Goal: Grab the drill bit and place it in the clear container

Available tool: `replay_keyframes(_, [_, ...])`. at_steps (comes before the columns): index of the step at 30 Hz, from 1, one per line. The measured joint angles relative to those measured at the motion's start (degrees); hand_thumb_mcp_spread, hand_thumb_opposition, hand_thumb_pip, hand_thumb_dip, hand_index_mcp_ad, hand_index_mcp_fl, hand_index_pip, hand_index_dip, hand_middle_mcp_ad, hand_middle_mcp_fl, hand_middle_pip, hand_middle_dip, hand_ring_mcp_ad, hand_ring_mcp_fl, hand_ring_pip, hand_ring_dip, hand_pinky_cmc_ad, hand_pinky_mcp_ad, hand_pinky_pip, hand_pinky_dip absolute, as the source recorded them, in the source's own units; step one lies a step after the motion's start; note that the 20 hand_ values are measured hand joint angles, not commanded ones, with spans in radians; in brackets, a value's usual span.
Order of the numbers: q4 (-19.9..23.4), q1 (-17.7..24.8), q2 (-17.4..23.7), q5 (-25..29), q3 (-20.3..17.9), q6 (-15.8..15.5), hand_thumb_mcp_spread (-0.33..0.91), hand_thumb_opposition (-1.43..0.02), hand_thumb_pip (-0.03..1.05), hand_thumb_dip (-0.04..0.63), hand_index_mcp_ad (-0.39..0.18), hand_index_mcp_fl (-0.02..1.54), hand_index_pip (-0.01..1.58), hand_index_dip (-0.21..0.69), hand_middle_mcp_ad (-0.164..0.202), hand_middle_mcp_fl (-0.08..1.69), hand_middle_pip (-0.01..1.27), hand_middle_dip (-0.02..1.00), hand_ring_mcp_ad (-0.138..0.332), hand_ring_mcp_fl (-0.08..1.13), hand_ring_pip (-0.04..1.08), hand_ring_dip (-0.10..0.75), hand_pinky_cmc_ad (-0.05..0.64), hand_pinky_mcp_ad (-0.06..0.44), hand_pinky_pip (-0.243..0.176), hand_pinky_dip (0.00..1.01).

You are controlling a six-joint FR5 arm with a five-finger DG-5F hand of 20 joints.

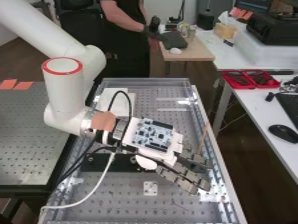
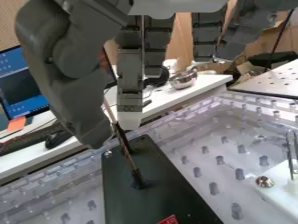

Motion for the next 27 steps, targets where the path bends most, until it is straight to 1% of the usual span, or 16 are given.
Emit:
replay_keyframes(8, [0.0, 0.0, -0.8, -0.3, 0.6, 0.3, 0.40, -0.88, 0.65, 0.253, -0.012, 0.30, 1.35, 0.110, -0.014, 0.15, 0.13, 0.17, 0.234, 0.03, 0.08, -0.037, 0.223, 0.183, -0.106, 0.18])
replay_keyframes(11, [0.0, -0.1, -1.0, -0.5, 0.9, 0.3, 0.42, -0.88, 0.65, 0.253, -0.010, 0.32, 1.35, 0.110, -0.014, 0.16, 0.13, 0.17, 0.234, 0.03, 0.08, -0.037, 0.223, 0.183, -0.110, 0.18])
replay_keyframes(14, [-0.1, -0.1, -1.2, -0.6, 1.1, 0.3, 0.42, -0.88, 0.65, 0.253, -0.024, 0.33, 1.35, 0.113, -0.014, 0.16, 0.13, 0.17, 0.232, 0.04, 0.08, -0.037, 0.223, 0.180, -0.110, 0.18])
replay_keyframes(20, [-0.3, -0.2, -1.6, -0.2, 1.5, 0.4, 0.42, -0.88, 0.65, 0.253, -0.024, 0.34, 1.35, 0.110, -0.012, 0.17, 0.13, 0.17, 0.232, 0.05, 0.08, -0.037, 0.223, 0.183, -0.106, 0.18])
replay_keyframes(21, [-0.3, -0.2, -1.6, -0.2, 1.5, 0.4, 0.44, -0.88, 0.65, 0.253, -0.024, 0.34, 1.35, 0.110, -0.012, 0.16, 0.13, 0.17, 0.232, 0.05, 0.08, -0.037, 0.220, 0.183, -0.106, 0.18])
replay_keyframes(23, [-0.4, -0.3, -1.8, -0.3, 1.7, 0.4, 0.44, -0.88, 0.62, 0.253, -0.026, 0.36, 1.35, 0.110, -0.014, 0.17, 0.13, 0.17, 0.232, 0.05, 0.08, -0.037, 0.220, 0.183, -0.106, 0.18])
replay_keyframes(27, [-0.4, -0.4, -2.1, -0.6, 2.0, 0.5, 0.43, -0.88, 0.62, 0.253, -0.037, 0.36, 1.35, 0.110, -0.014, 0.16, 0.13, 0.17, 0.232, 0.05, 0.08, -0.037, 0.220, 0.183, -0.106, 0.18])
